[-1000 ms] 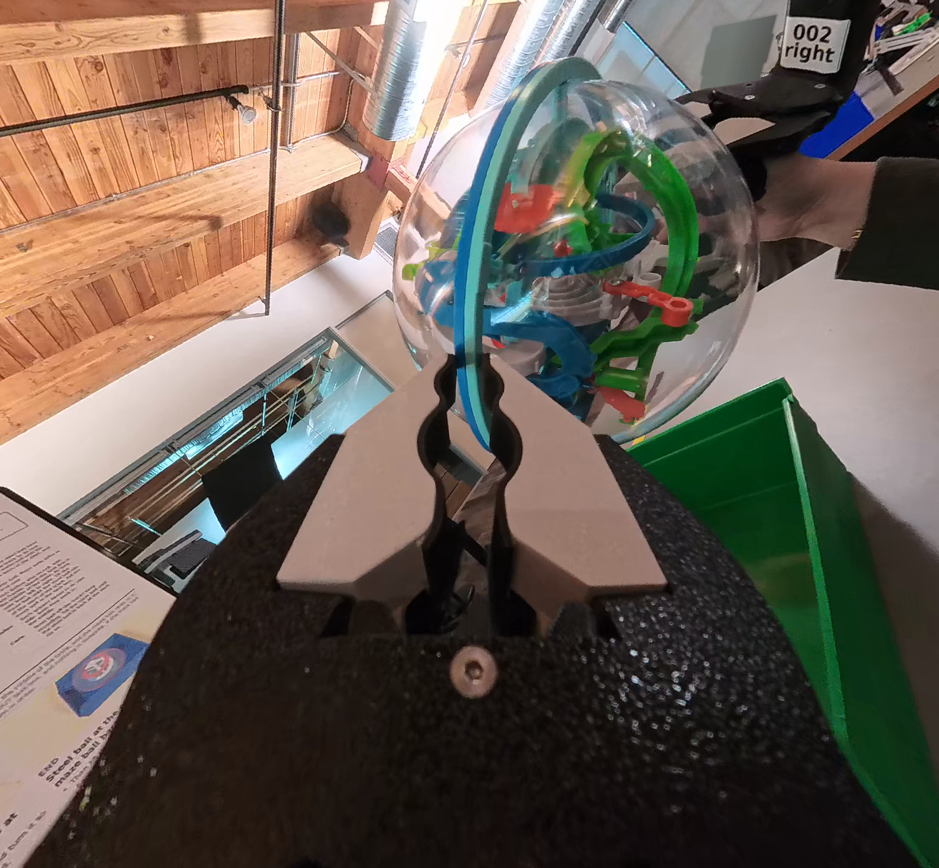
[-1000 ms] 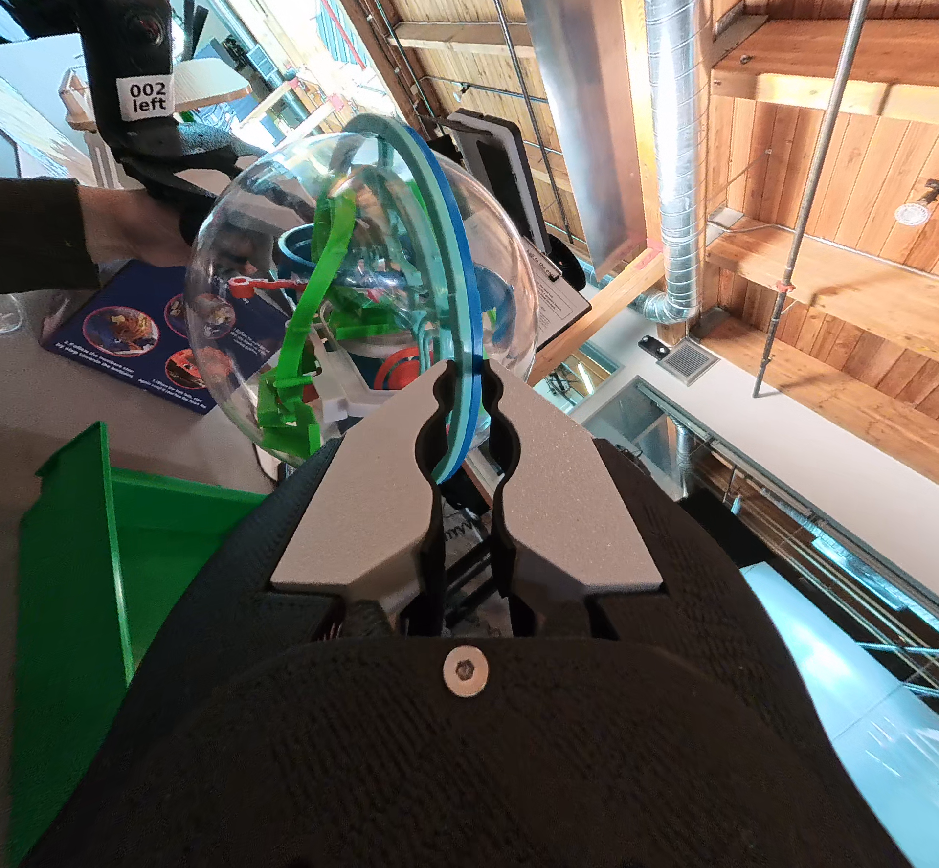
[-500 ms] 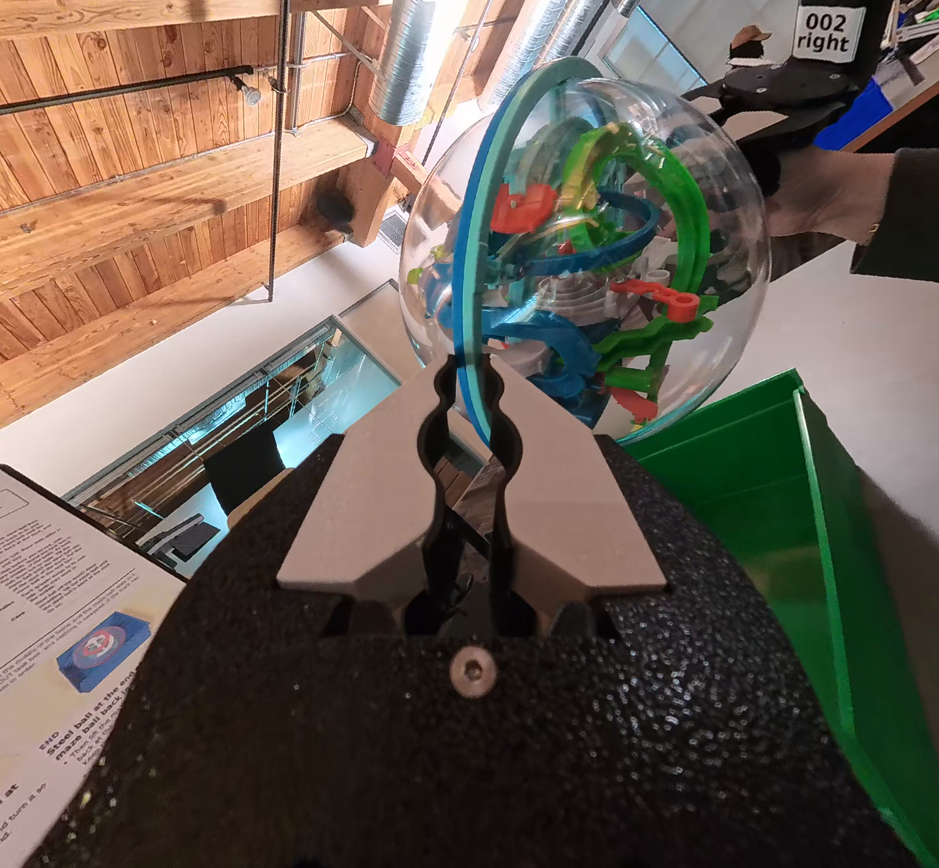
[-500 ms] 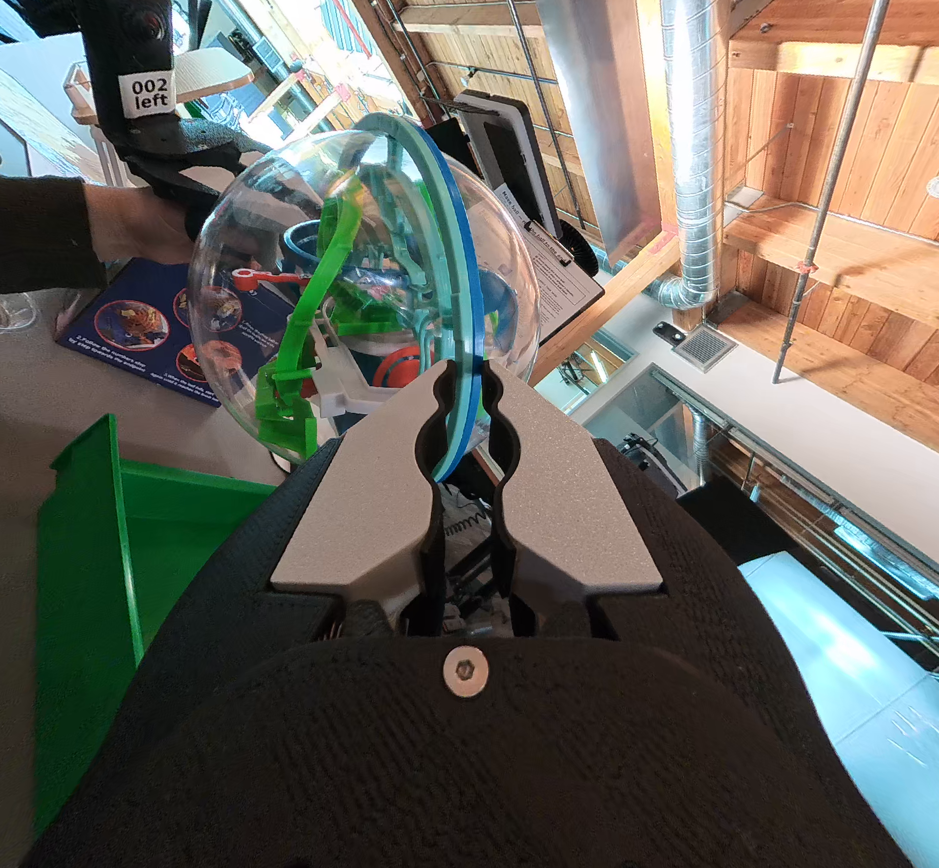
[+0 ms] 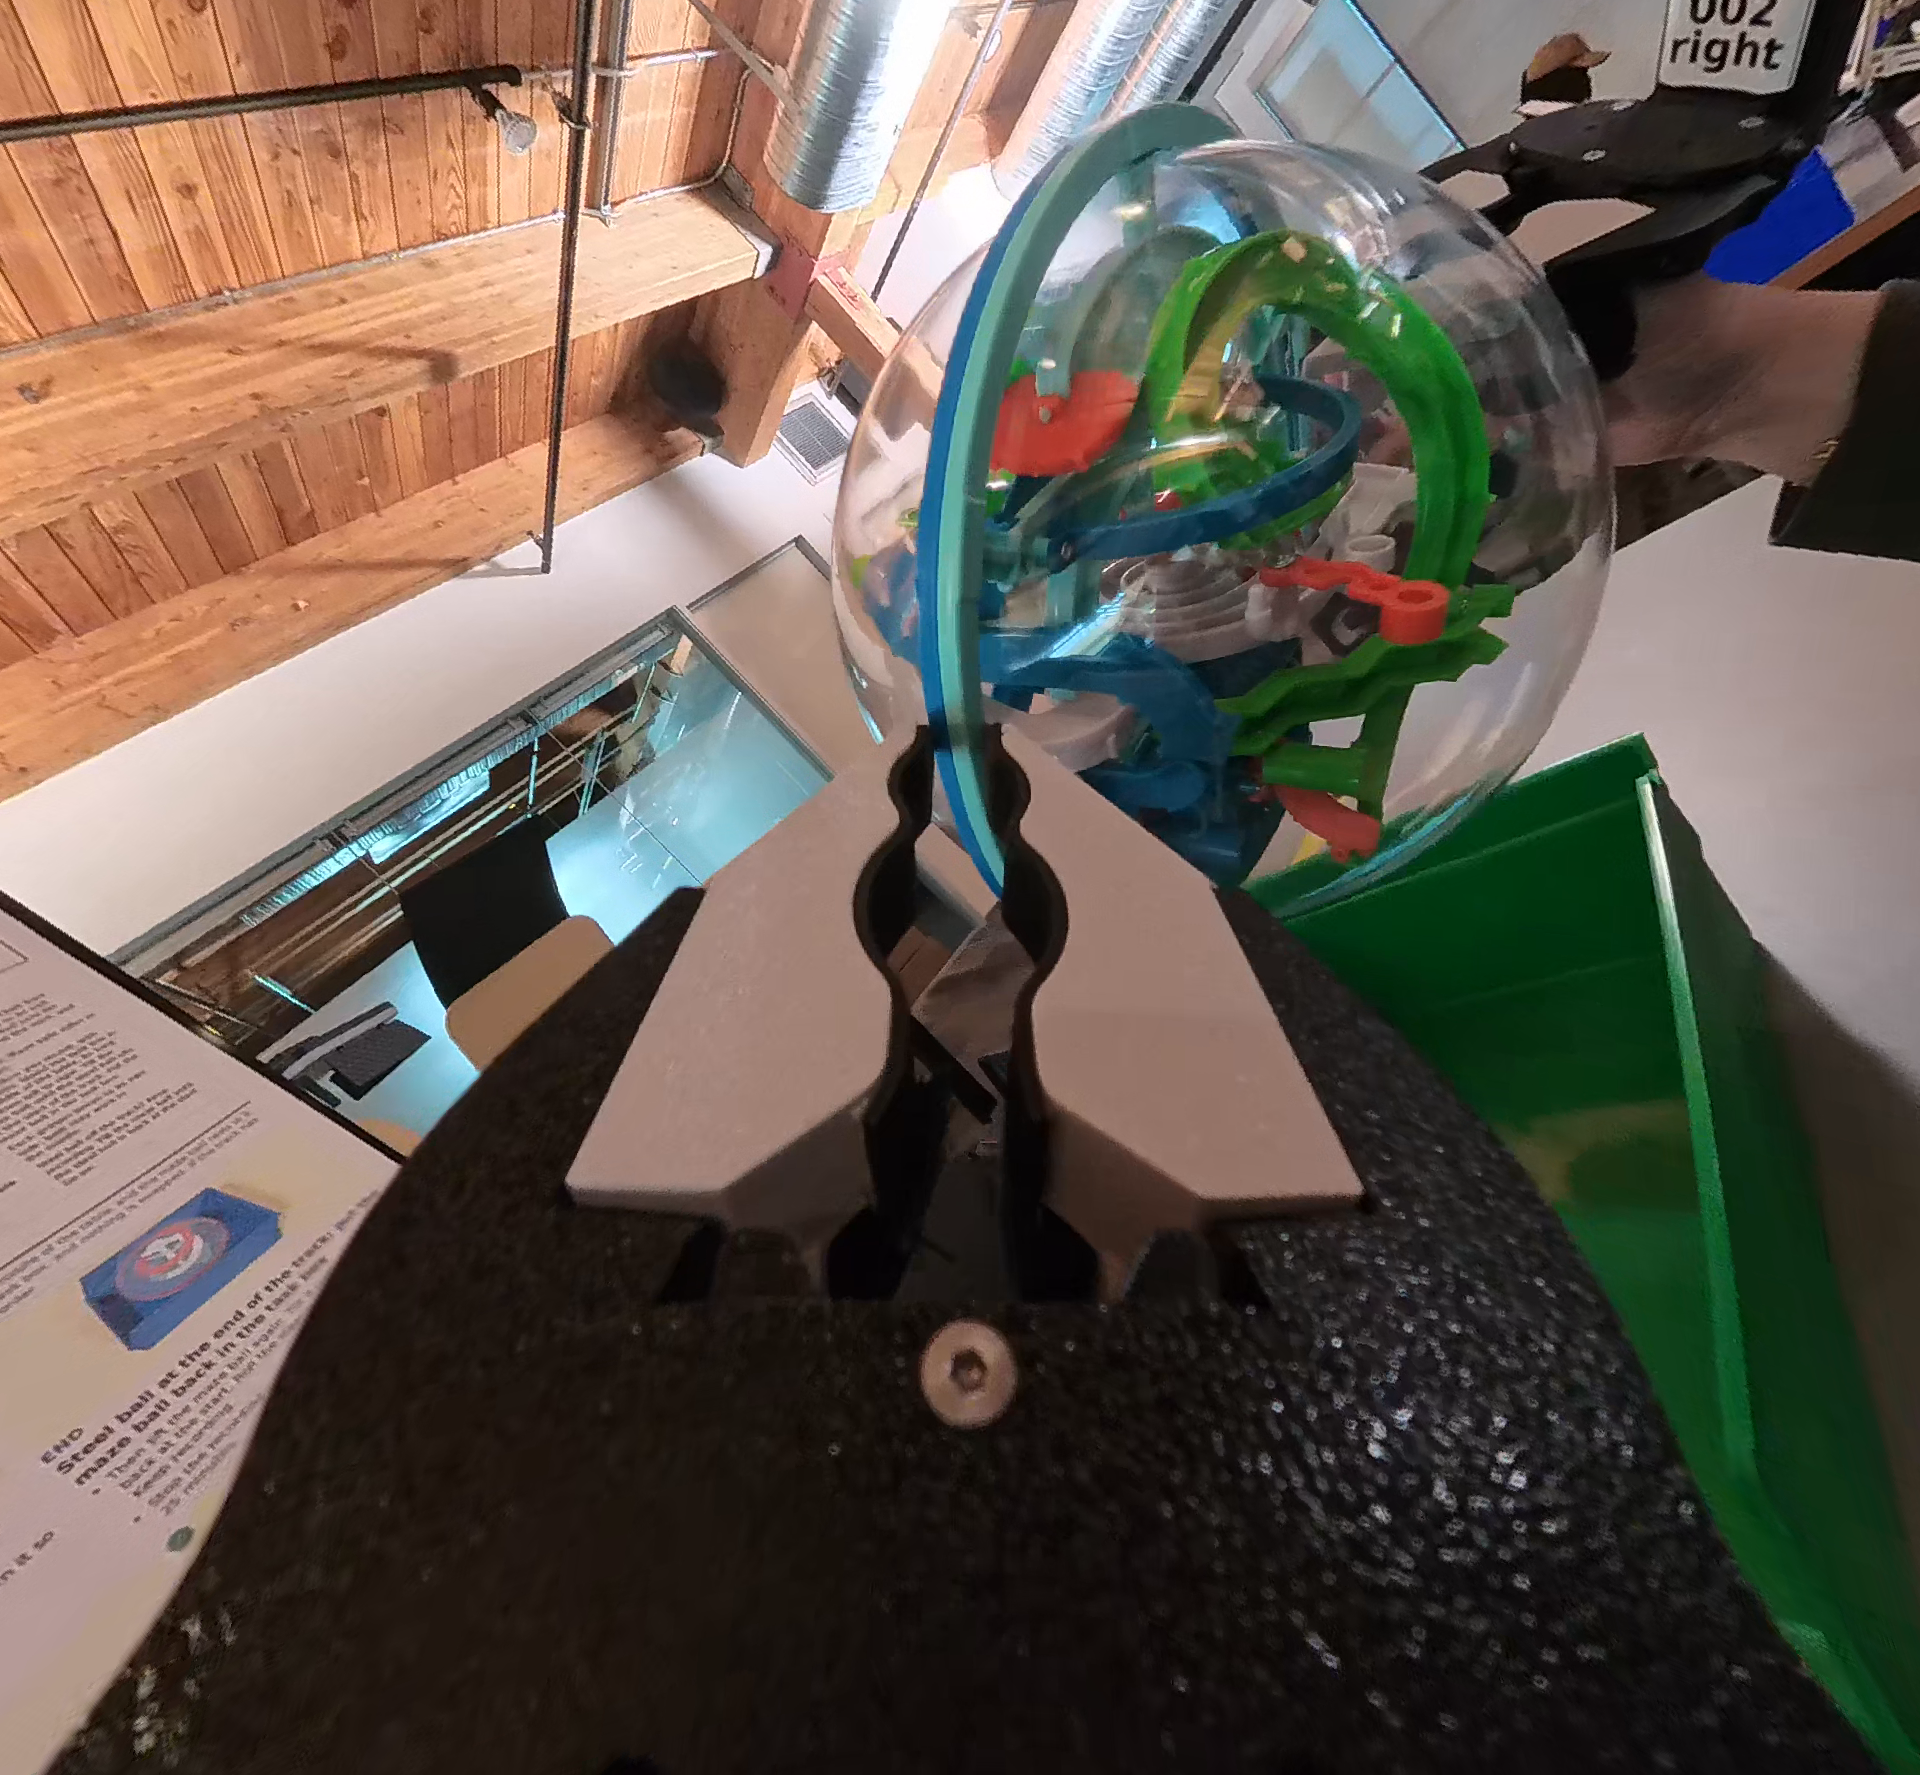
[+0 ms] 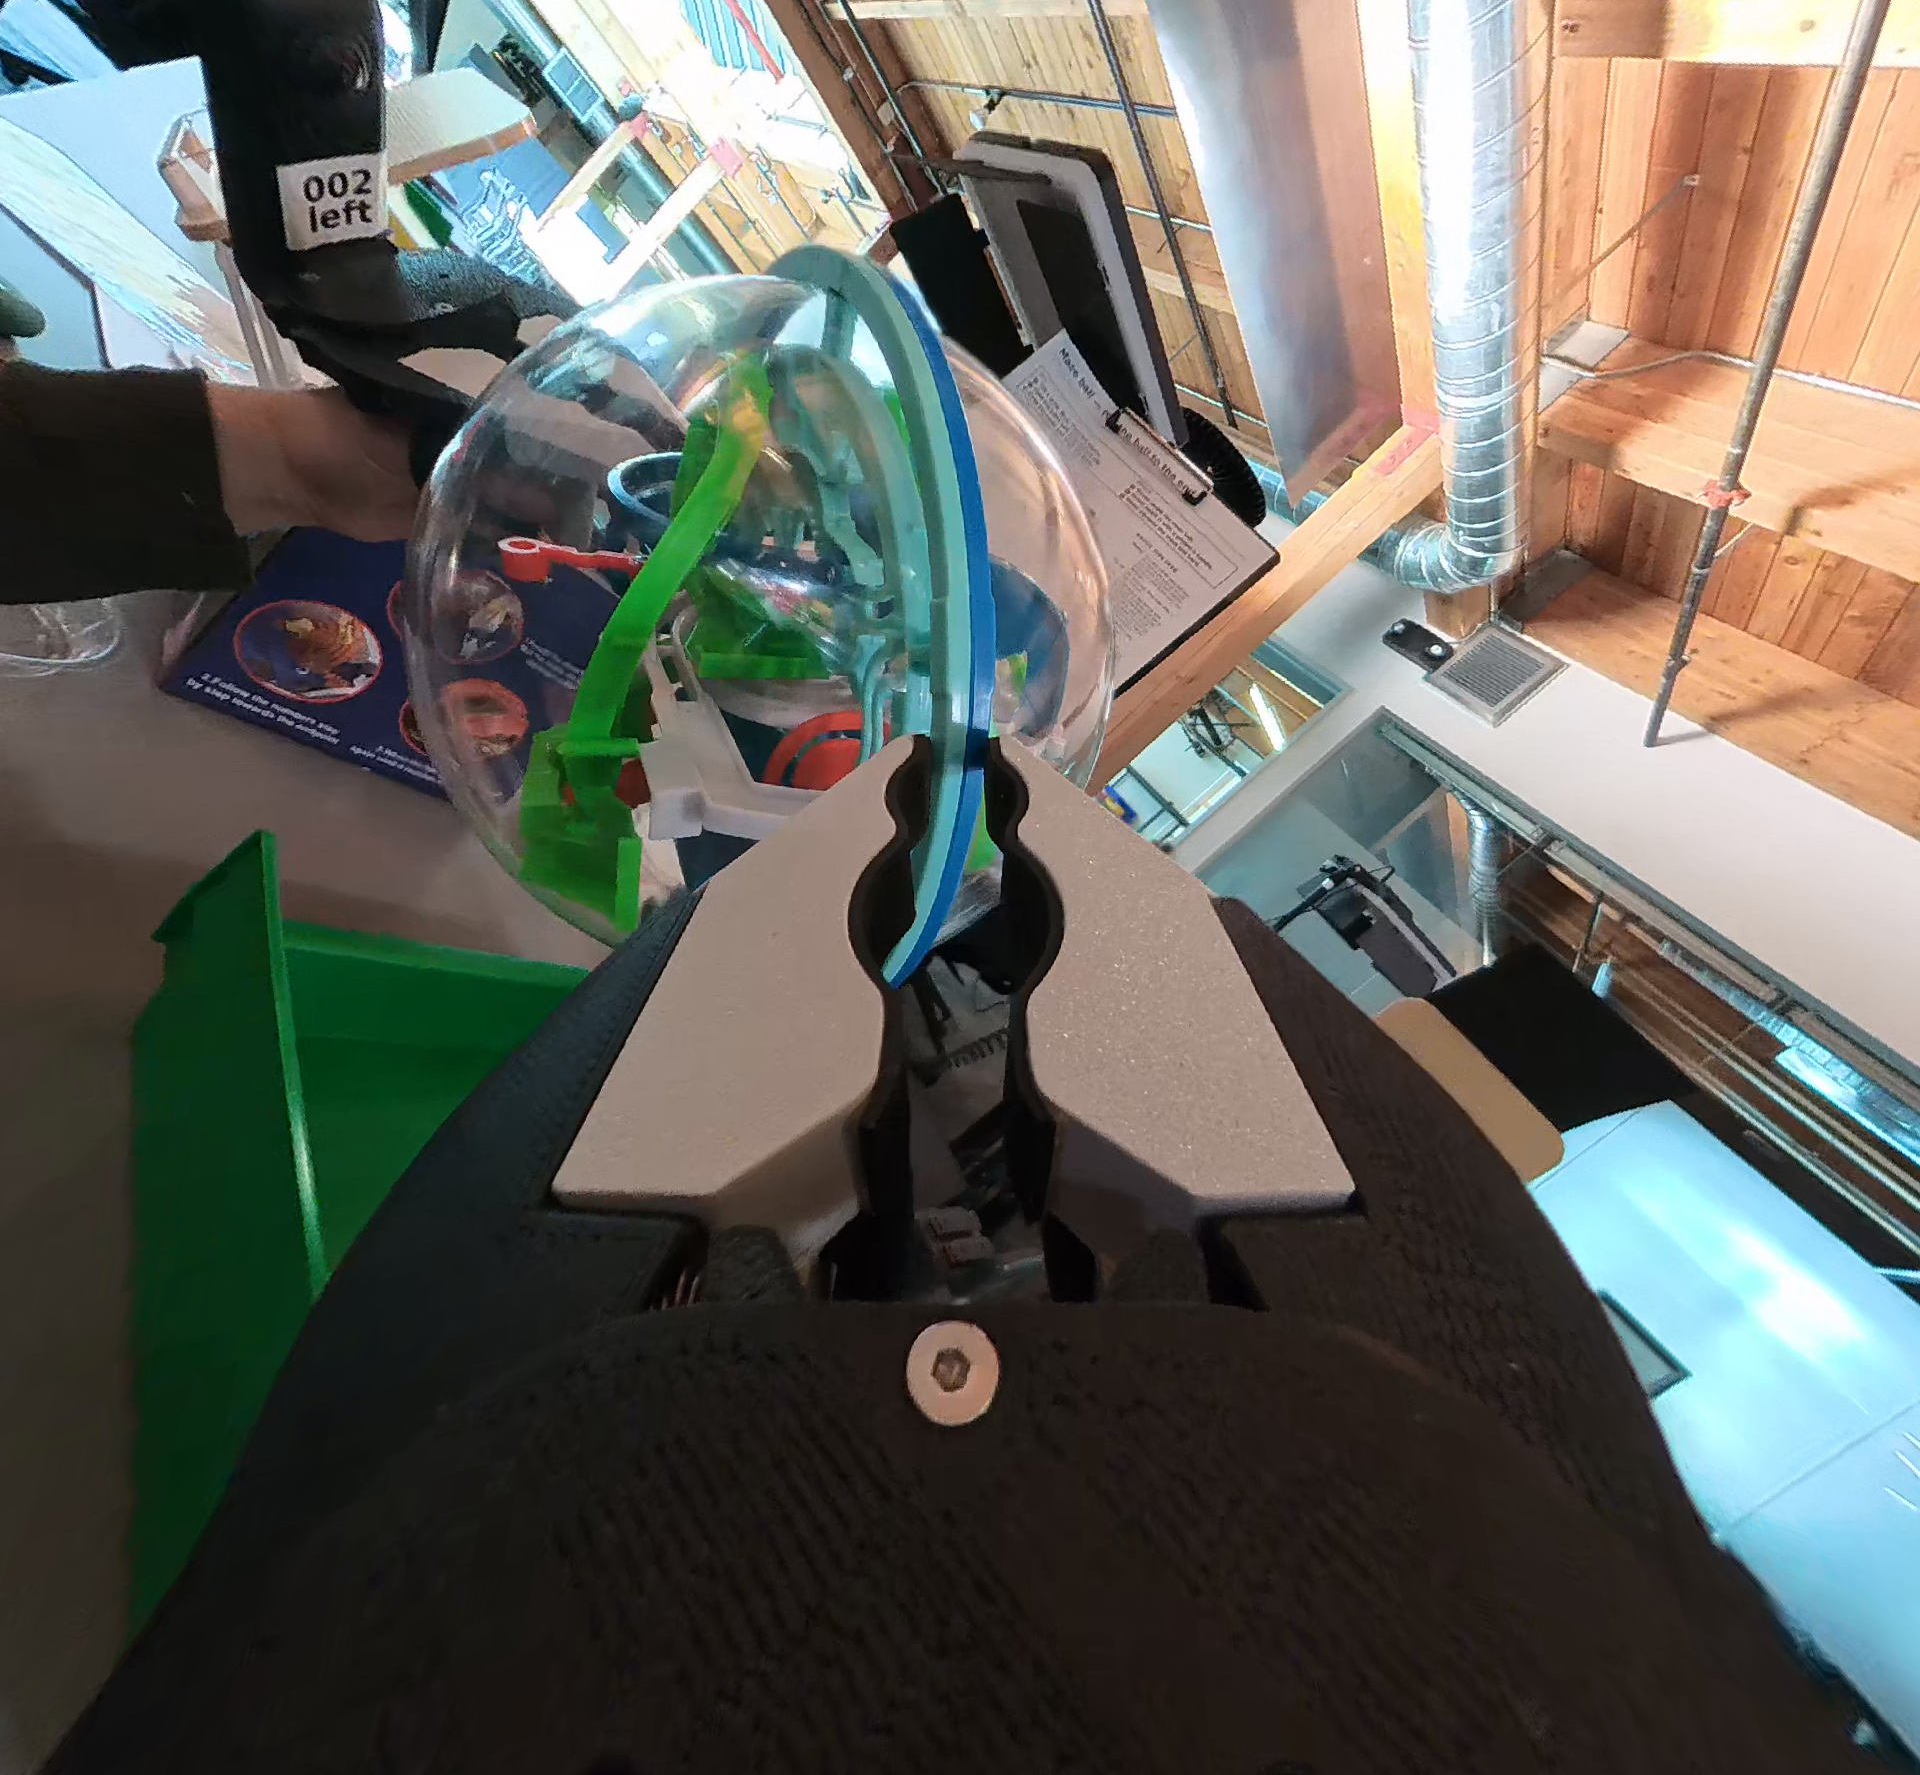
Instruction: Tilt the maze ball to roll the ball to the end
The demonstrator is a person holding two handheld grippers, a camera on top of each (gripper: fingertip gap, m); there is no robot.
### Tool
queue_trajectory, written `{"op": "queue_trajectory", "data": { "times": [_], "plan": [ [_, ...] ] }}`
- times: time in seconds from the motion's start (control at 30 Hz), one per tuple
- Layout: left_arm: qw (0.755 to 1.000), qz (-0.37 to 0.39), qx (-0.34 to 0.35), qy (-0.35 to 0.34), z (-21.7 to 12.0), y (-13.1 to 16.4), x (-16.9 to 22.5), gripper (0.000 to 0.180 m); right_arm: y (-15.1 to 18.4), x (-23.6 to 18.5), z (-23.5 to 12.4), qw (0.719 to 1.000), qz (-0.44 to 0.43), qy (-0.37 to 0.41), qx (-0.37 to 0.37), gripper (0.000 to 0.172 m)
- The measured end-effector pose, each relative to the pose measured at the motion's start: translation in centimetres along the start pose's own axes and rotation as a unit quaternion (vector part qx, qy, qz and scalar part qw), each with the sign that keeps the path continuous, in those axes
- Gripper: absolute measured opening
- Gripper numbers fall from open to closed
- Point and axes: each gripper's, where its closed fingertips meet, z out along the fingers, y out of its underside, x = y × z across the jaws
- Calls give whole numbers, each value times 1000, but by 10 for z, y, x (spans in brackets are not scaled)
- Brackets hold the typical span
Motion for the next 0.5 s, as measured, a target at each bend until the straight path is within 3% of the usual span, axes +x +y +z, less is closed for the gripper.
{"op": "queue_trajectory", "data": {
  "times": [0.17, 0.5],
  "plan": [
    [999, -24, -24, 7, 4, 23, 1, 7, 22, -2, 4, 999, 34, -14, -24, 9],
    [986, -88, -142, 3, 12, 111, 10, 4, 109, -24, 14, 980, 169, -70, -84, 9]
  ]
}}
